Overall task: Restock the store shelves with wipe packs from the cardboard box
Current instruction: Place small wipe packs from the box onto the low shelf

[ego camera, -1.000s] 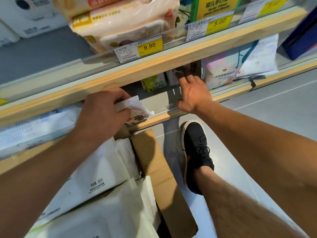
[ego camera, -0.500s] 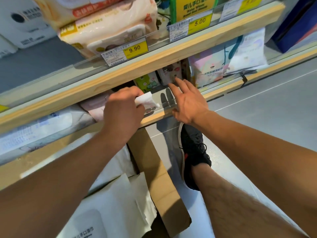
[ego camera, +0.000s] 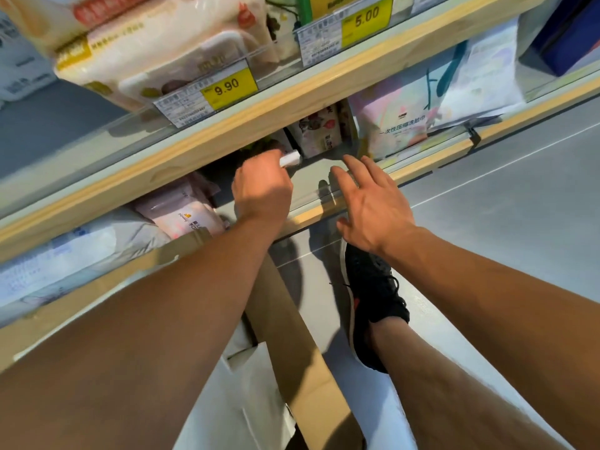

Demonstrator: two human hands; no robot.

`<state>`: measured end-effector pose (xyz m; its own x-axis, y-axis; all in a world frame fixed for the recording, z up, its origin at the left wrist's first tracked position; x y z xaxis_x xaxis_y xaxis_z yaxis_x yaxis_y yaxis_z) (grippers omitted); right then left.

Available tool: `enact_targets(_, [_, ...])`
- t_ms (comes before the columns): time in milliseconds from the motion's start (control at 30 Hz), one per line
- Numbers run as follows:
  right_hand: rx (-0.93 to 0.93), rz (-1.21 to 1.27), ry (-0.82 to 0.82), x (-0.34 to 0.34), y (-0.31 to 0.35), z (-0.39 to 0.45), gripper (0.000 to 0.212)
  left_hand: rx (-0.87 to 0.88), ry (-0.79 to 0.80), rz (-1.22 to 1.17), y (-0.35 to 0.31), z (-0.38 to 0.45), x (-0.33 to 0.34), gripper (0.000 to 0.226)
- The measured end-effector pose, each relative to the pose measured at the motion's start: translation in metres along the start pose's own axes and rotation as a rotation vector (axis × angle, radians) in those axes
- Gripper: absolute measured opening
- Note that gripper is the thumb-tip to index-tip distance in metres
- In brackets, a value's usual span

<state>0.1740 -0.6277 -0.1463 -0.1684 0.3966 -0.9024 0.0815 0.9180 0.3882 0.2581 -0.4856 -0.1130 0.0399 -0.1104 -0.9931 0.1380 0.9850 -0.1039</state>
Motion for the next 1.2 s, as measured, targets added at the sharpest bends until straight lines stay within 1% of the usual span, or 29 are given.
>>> enact_targets(67, [-0.006,0.009,-0.003,0.001,0.003,0.005,0.093,-0.015,0.025,0.028,0.002,0.005,0.004,0.014])
enact_targets(167, [-0.025,0.002,-0.020,0.004,0.008,0.008,0.093,-0.076,0.071,0.106,0.001,0.014,0.004,0.027])
enact_targets(233, [-0.037,-0.009,-0.018,0.006,0.012,0.009,0.093,-0.121,0.101,0.149,0.000,0.020,0.003,0.032])
enact_targets(400, [-0.057,0.002,-0.021,0.008,0.018,0.009,0.092,-0.142,0.122,0.177,0.002,0.024,0.003,0.031])
enact_targets(500, [-0.052,0.017,-0.017,0.005,0.020,0.009,0.092,-0.108,0.122,0.151,0.002,0.014,0.003,0.030])
enact_targets(567, [-0.039,0.027,-0.006,0.002,0.020,0.008,0.092,-0.073,0.103,0.062,0.003,0.003,0.003,0.026])
enact_targets(600, [-0.032,0.026,0.004,0.000,0.020,0.008,0.092,-0.029,0.104,0.037,0.004,-0.003,0.003,0.030])
enact_targets(700, [-0.026,-0.022,0.045,-0.013,0.022,0.004,0.092,0.122,0.199,0.102,0.009,-0.019,-0.004,0.059])
enact_targets(767, [-0.022,-0.070,0.065,-0.030,0.028,-0.001,0.090,0.175,0.252,0.136,0.013,-0.024,-0.020,0.066])
enact_targets(867, [-0.018,-0.117,0.084,-0.058,0.054,-0.014,0.084,0.253,0.279,0.121,0.027,-0.042,-0.059,0.066])
enact_targets(967, [-0.033,-0.115,0.056,-0.082,0.093,-0.033,0.083,0.348,0.218,0.122,0.049,-0.072,-0.106,0.067])
enact_targets(1033, [-0.074,-0.118,0.048,-0.096,0.124,-0.047,0.085,0.379,0.156,0.123,0.069,-0.093,-0.138,0.067])
enact_targets(1133, [-0.153,-0.124,0.011,-0.111,0.175,-0.068,0.080,0.379,0.069,0.109,0.107,-0.128,-0.181,0.064])
enact_targets(1200, [-0.214,-0.128,-0.005,-0.115,0.210,-0.083,0.075,0.370,0.042,0.108,0.137,-0.151,-0.204,0.065])
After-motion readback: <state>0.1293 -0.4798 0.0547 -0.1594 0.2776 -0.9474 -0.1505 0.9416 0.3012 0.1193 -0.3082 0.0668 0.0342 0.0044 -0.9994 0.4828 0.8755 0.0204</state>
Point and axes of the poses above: each hand's wrist, its own z-axis towards the middle knuckle, its own x-axis out of the palm, y = z × x, the point moved 3 cm from there along z, towards the middle knuckle, and after that the axes turned 12 degrees about z, right-handed, at the moved point
